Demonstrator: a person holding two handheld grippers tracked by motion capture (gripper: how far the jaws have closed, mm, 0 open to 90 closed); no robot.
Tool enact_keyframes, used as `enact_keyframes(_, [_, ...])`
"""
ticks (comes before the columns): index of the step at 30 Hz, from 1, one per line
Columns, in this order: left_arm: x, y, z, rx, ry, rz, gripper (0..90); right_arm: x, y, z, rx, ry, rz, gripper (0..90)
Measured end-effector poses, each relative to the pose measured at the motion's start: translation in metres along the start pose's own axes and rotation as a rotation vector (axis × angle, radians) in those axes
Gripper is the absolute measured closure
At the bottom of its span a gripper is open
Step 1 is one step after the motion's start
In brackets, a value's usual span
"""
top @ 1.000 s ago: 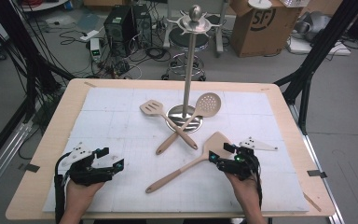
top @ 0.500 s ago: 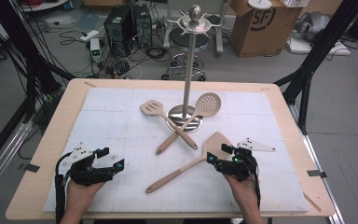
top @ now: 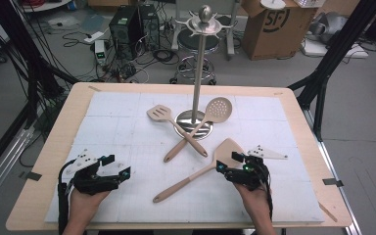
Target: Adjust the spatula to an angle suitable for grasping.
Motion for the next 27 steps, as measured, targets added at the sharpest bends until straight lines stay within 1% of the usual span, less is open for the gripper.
enact_keyframes(3, [0.001,-0.001,0.000,0.005,0.003,0.001,17.8,-0.001,0.000,0.000,-0.001,-0.006,-0.001,21.0])
enact_keyframes(8, [0.000,0.001,0.002,-0.002,-0.002,0.001,17.8,-0.001,0.000,0.000,-0.004,-0.004,-0.009,21.0])
enact_keyframes(11, [0.000,0.001,0.003,-0.007,-0.011,0.011,17.8,-0.001,0.000,0.000,-0.003,-0.007,-0.006,21.1])
enact_keyframes(14, [0.000,0.001,0.003,-0.005,-0.009,0.009,17.8,-0.002,-0.001,0.001,0.007,-0.017,-0.013,25.9])
enact_keyframes(15, [0.000,0.001,0.003,-0.005,-0.008,0.008,17.8,-0.002,-0.003,0.002,0.008,-0.023,-0.016,30.3])
enact_keyframes(17, [0.000,0.001,0.003,-0.004,-0.014,0.010,17.8,-0.002,-0.006,0.004,0.016,-0.036,-0.020,45.8])
enact_keyframes(18, [0.000,0.001,0.003,-0.004,-0.013,0.010,17.8,-0.002,-0.006,0.004,0.016,-0.036,-0.020,45.8])
enact_keyframes(19, [0.000,0.001,0.003,-0.004,-0.013,0.009,17.8,-0.002,-0.007,0.006,0.027,-0.047,-0.029,54.8])
enact_keyframes(20, [0.000,0.001,0.003,-0.004,-0.013,0.009,17.8,-0.002,-0.008,0.007,0.032,-0.057,-0.034,59.7])
enact_keyframes(23, [0.000,0.001,0.002,-0.002,-0.011,0.007,17.8,-0.002,-0.010,0.009,0.048,-0.095,-0.048,71.4])
enact_keyframes(27, [0.000,0.001,0.002,-0.003,-0.011,0.008,17.8,-0.001,-0.010,0.015,0.067,-0.140,-0.029,82.2])
Point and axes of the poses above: each handheld gripper's, and its own axes: z roughly forward along the jaws, x roughly out of its top, y roughly to its right, the point moved 3 cm from there along z, roughly forward along the jaws, and after that the axes turned 7 degrees about z, right-handed, at the moved point
